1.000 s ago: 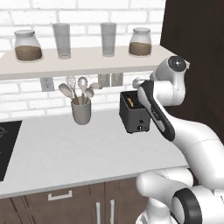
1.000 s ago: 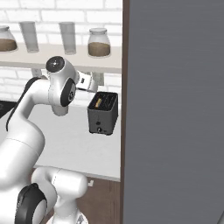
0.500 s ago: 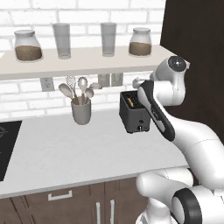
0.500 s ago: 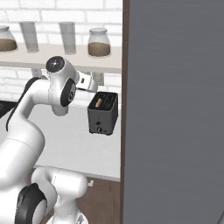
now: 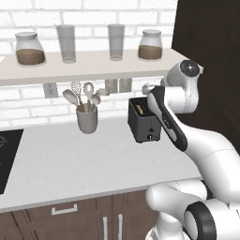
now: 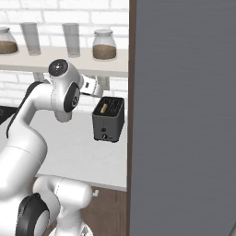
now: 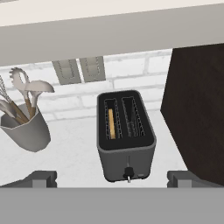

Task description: Start the toaster. Once the lever pops up, take the bread to the plate on the dining counter.

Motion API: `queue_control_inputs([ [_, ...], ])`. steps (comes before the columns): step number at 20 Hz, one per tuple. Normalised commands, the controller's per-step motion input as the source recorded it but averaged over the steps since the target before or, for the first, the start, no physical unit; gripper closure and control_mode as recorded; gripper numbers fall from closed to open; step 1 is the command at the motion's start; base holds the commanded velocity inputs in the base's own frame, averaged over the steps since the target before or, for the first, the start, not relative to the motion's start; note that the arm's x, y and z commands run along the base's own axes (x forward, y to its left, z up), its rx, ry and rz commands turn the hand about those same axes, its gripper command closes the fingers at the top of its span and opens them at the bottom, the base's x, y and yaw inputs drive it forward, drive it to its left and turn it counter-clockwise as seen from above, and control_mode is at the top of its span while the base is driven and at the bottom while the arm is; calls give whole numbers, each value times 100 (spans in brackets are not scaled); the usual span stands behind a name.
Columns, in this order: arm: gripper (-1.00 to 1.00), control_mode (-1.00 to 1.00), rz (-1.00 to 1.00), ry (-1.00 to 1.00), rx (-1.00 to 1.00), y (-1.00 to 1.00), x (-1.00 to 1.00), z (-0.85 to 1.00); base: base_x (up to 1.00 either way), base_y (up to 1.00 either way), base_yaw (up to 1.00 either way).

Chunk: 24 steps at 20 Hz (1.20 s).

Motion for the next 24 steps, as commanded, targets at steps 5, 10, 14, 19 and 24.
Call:
queue_control_inputs([
  [5,-100,-100,0,0,0,0,0,0,0,0,0],
  [10,-100,-100,0,0,0,0,0,0,0,0,0],
  [14,-100,-100,0,0,0,0,0,0,0,0,0],
  [19,-100,-100,0,0,0,0,0,0,0,0,0],
  [24,-100,-100,0,0,0,0,0,0,0,0,0],
])
